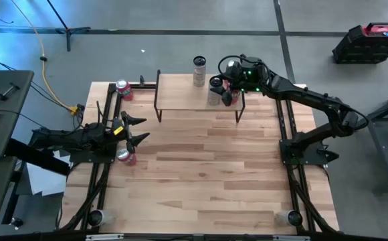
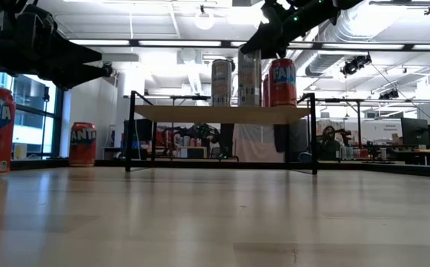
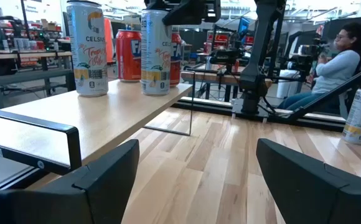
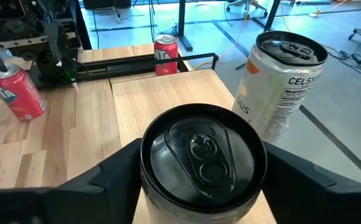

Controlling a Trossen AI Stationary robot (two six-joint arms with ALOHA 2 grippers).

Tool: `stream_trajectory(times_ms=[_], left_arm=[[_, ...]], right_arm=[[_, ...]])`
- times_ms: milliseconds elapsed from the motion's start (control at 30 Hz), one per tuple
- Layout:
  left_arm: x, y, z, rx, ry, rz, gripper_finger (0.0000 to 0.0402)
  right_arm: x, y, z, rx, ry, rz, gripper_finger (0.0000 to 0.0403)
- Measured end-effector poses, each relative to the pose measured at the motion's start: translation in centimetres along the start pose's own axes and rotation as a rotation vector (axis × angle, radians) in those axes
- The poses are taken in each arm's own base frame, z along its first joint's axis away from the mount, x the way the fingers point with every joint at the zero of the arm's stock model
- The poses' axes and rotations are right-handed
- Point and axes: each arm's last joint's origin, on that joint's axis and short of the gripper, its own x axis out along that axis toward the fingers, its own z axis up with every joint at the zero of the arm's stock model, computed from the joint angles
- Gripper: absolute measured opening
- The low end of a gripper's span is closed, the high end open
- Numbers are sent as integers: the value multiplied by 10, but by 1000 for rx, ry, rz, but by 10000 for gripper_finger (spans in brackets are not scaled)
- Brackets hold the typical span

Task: Place canned beverage on shelf
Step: Adjust the bottom white soda can on the shelf

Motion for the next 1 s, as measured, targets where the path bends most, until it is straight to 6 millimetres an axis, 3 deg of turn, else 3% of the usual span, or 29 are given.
stream_trajectory(times_ms=[67, 1000], left_arm=[[0, 0, 0, 0, 0, 0, 314], [0, 0, 0, 0, 0, 0, 314]], right_arm=[[0, 0, 0, 9, -2, -1, 240], [1, 4, 0, 16, 5, -16, 240]])
